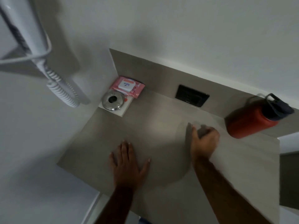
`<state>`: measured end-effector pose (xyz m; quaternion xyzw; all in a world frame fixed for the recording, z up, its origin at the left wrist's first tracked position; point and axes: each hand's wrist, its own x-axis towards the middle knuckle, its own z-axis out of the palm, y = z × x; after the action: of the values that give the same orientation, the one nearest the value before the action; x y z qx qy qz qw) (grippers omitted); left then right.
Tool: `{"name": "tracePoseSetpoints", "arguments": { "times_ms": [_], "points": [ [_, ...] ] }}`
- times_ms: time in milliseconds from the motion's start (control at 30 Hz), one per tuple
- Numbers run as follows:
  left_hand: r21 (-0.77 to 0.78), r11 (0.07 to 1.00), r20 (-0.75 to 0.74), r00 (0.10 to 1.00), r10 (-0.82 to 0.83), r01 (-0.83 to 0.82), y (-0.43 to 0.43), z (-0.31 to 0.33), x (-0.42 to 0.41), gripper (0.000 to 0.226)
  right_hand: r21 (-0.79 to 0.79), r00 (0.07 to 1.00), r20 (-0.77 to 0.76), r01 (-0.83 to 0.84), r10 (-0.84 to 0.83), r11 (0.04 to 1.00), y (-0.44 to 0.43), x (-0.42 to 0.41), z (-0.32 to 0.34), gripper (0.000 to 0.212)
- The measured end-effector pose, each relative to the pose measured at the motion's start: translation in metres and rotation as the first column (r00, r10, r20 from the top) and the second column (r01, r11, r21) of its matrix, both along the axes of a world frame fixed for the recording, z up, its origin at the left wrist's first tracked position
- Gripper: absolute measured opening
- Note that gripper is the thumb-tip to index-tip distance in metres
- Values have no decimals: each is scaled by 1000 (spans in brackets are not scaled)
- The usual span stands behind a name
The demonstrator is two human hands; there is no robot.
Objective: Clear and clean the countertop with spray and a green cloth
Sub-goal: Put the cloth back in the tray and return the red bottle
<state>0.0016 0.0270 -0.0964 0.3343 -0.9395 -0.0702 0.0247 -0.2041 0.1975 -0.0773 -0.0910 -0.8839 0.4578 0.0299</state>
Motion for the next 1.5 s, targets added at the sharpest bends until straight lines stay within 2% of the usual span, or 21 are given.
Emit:
{"name": "tracePoseSetpoints", "arguments": {
  "times_ms": [67, 133, 167, 233, 333, 400, 433, 500, 600, 700, 767, 833, 967, 1033, 1133, 1233, 1433, 1500],
  "points": [
    [-35, 999, -53, 998, -37, 35, -26, 6, -10, 74, 15, 992, -11, -126, 126, 992, -54, -9, 14, 46],
    [-39, 999, -82, 996, -23, 20, -67, 12, -29, 66, 106, 913, -139, -371, 384, 922, -108, -21, 23, 40],
    [-37, 999, -110, 994, -21, 17, -90, 15, -40, 63, 186, 833, -204, -483, 514, 856, -135, -29, 23, 42],
    [-38, 998, -181, 981, -64, 59, -133, 20, -63, 57, 329, 661, -233, -637, 714, 697, -184, -44, 23, 54],
    [-22, 986, -181, 969, -168, 167, -181, 25, -98, 59, 502, 446, -163, -730, 880, 463, -242, -65, 20, 62],
    [-40, 970, -124, 962, -245, 241, -197, 24, -114, 61, 565, 394, -26, -752, 919, 339, -264, -73, 18, 67],
    [-57, 964, -85, 961, -263, 258, -201, 23, -118, 60, 586, 403, 26, -748, 915, 313, -272, -75, 14, 67],
    [-69, 968, -26, 969, -245, 242, -201, 21, -121, 59, 634, 420, 29, -709, 907, 308, -275, -75, 12, 58],
    [-80, 976, -69, 975, -210, 204, -197, 24, -117, 54, 677, 440, -105, -625, 892, 388, -261, -67, 12, 50],
    [-12, 983, -93, 979, -181, 181, -189, 29, -108, 51, 651, 431, -215, -605, 876, 458, -226, -58, 12, 45],
    [-5, 978, -142, 968, -208, 210, -181, 25, -98, 49, 629, 482, -249, -579, 840, 519, -189, -50, 5, 43],
    [-11, 963, -193, 944, -267, 270, -166, 23, -92, 49, 615, 543, -276, -534, 793, 581, -138, -42, -2, 55],
    [24, 897, -255, 870, -422, 442, -117, 23, -104, 52, 611, 702, -269, -405, 660, 680, -35, -36, -17, 64],
    [49, 852, -263, 829, -493, 521, -94, 22, -117, 53, 642, 758, -215, -365, 615, 674, 3, -36, -18, 64],
    [63, 818, -237, 805, -544, 572, -71, 18, -141, 52, 682, 778, -147, -367, 611, 632, 33, -41, -15, 50],
    [64, 803, -223, 792, -568, 593, -60, 13, -164, 51, 733, 804, -24, -390, 595, 557, 37, -45, -9, 62],
    [35, 820, -225, 804, -550, 571, -59, 4, -198, 57, 782, 769, -26, -382, 639, 492, 12, -27, -14, 76],
    [34, 824, -241, 805, -542, 565, -61, 4, -207, 57, 789, 798, 29, -388, 602, 477, 4, -31, -20, 85]
  ]
}}
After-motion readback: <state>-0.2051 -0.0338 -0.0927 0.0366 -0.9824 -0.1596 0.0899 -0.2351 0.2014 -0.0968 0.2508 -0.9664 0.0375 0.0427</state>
